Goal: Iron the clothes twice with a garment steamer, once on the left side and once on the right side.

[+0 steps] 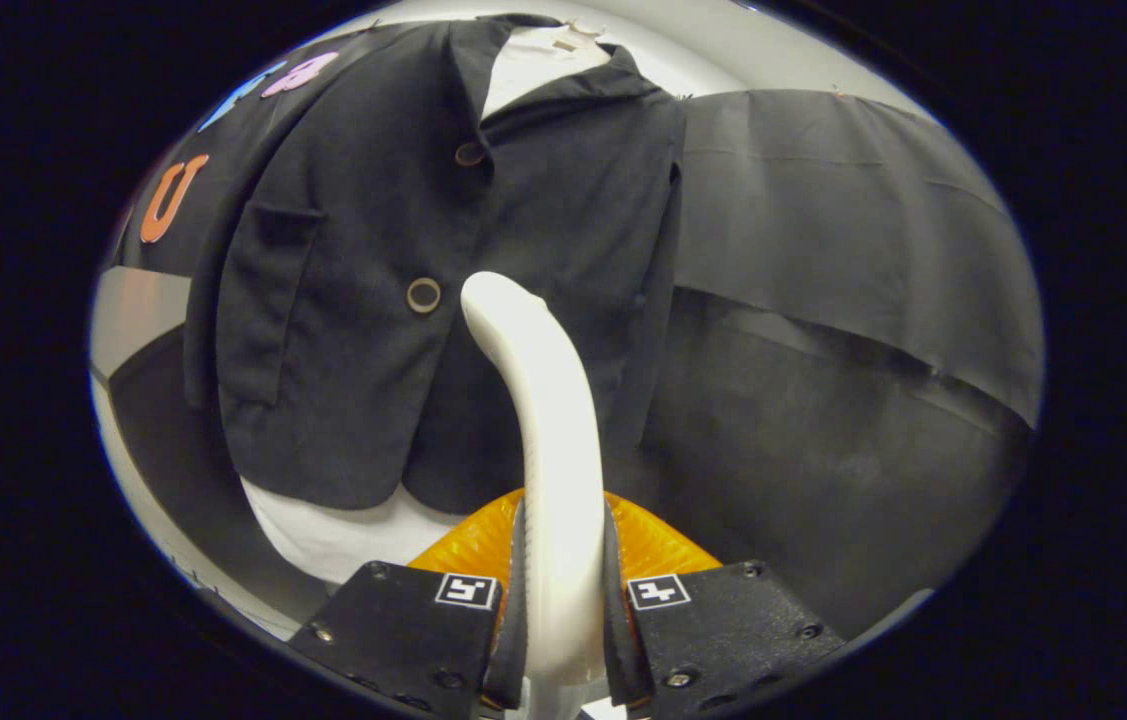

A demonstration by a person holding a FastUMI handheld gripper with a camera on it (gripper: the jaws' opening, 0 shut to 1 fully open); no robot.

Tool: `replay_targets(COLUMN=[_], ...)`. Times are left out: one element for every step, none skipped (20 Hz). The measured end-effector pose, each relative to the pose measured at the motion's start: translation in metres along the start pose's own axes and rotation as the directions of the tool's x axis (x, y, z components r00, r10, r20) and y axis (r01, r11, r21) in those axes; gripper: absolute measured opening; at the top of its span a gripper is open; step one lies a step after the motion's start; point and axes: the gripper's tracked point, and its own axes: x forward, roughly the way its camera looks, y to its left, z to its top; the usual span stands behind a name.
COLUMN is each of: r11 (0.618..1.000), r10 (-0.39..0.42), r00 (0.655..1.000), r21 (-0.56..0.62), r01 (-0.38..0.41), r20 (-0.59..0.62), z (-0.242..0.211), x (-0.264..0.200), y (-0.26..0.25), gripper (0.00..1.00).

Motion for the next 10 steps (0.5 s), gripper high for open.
replay_targets(r11=[1.0, 1.0, 1.0, 1.0, 1.0, 1.0, 1.0, 1.0, 0.999, 0.999], r10=[-0.003, -0.004, -0.005, -0.004, -0.002, -0.001, -0.001, -0.001, 0.002, 0.007], r00=[1.0, 1.0, 0.999, 0.999, 0.998, 0.997, 0.995, 0.994, 0.993, 0.991], r21=[-0.004, -0.01, -0.015, -0.018, -0.02, -0.022, -0.025, -0.028, -0.032, -0.033], r01=[0.003, 0.004, 0.004, 0.003, 0.001, -0.001, -0.001, -0.002, -0.006, -0.012], r20=[-0.013, -0.026, -0.04, -0.054, -0.07, -0.084, -0.095, -0.106, -0.119, -0.134], z=[-0.004, -0.009, -0.016, -0.023, -0.031, -0.037, -0.044, -0.05, -0.057, -0.064], x=[0.003, 0.005, 0.007, 0.006, 0.006, 0.007, 0.007, 0.007, 0.008, 0.007], y=[0.0, 0.0, 0.0, 0.0, 0.001, 0.001, 0.001, 0.003, 0.003, 0.004], gripper=[0.35, 0.34, 0.34, 0.34, 0.34, 0.34, 0.34, 0.34, 0.34, 0.34])
